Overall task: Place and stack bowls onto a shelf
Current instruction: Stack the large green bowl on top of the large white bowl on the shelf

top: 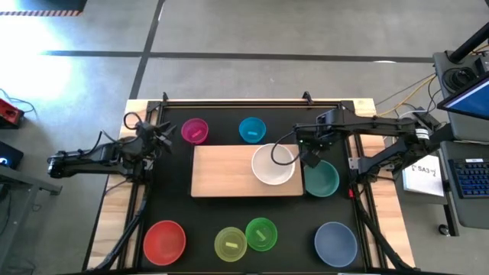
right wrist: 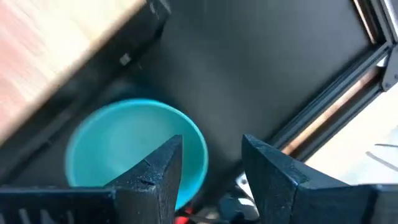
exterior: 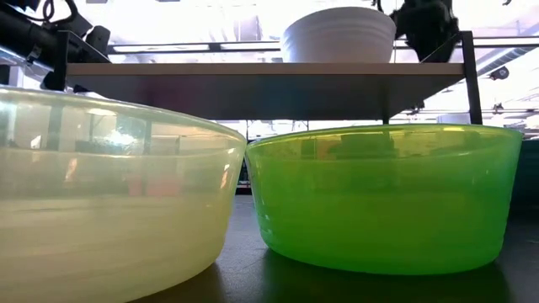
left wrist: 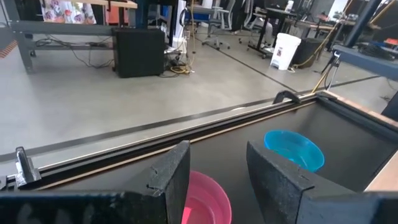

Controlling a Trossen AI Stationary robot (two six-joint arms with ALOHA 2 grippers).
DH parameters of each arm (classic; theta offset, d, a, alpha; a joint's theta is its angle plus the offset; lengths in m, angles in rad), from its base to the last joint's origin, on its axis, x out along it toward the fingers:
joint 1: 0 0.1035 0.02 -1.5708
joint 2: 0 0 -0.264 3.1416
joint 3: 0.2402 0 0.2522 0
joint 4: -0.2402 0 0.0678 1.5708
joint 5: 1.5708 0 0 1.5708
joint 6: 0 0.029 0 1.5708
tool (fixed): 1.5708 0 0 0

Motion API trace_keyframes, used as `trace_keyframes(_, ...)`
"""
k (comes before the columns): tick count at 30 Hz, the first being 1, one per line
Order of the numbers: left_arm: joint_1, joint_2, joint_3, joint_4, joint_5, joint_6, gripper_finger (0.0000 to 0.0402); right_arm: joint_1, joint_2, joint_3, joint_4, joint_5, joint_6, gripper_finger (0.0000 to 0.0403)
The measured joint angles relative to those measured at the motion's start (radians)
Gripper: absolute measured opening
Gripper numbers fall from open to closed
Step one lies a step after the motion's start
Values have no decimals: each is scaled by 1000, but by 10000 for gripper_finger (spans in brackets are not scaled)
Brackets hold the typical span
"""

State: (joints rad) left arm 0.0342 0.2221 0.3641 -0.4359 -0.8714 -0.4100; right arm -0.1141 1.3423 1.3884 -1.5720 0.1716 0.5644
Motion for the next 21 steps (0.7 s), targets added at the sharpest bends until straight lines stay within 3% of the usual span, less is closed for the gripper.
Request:
trace_keyframes(7, 0, 0, 0, -41, 0, -13, 142, -66, -34, -147, 3, -91, -178, 157)
trace_keyframes(21, 0, 0, -9, -47, 0, -27, 142, -154, -120, -471, 224, -213, -209, 149)
